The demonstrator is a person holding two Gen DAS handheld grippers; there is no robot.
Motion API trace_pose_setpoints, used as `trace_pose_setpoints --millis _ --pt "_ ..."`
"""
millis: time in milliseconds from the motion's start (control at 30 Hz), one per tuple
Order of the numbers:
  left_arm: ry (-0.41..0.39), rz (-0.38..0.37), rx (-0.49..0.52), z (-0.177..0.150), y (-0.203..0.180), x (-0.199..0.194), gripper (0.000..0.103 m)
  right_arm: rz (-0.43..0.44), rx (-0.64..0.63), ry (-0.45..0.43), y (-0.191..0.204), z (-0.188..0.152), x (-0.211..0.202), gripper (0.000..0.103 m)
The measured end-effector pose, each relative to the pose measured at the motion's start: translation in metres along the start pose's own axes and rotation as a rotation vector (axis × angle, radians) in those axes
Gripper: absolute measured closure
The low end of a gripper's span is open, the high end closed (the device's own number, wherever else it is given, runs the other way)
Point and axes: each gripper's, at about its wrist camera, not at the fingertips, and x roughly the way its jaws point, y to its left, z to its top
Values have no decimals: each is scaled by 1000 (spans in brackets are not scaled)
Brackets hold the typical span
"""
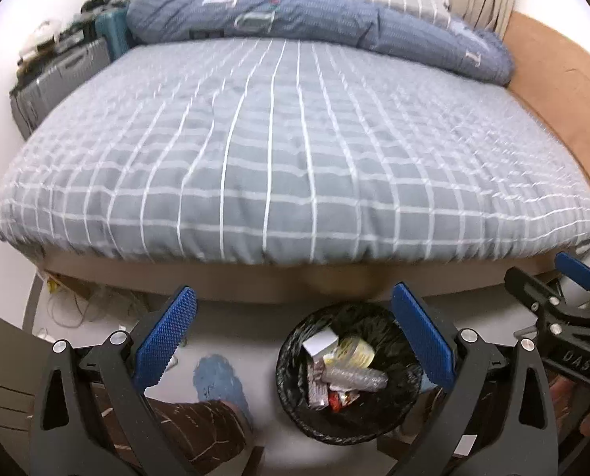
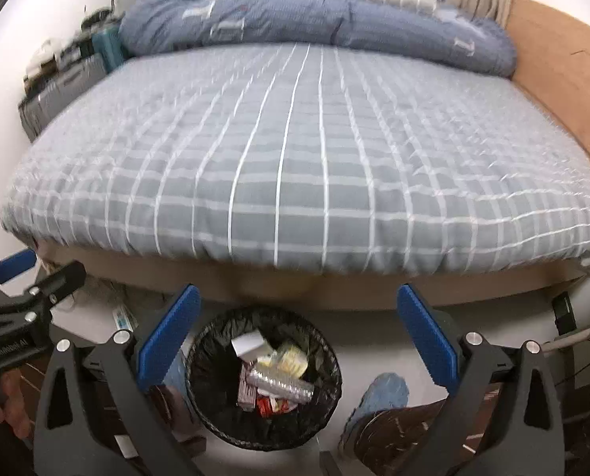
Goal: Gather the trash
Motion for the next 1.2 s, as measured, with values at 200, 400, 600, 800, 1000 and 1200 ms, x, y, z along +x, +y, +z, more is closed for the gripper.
trace_pose_setpoints --millis 200,400,600,800,1000,1200 --pt "-49 -9 19 11 -13 -40 6 -27 4 -84 -6 12 -47 8" --pt "-62 -12 37 8 -22 -58 6 -44 1 -92 -12 4 -64 8" --pt "-68 -18 39 6 -24 -62 6 -48 14 -87 -13 1 -69 8" --pt "-58 -18 35 4 -24 -59 6 -42 20 -80 -12 -1 -68 8" --pt "-56 -18 40 4 -24 -60 6 -36 23 -77 -10 -1 -67 8" --pt "-55 -15 37 3 -21 -62 6 -38 29 -75 -9 -2 -66 8"
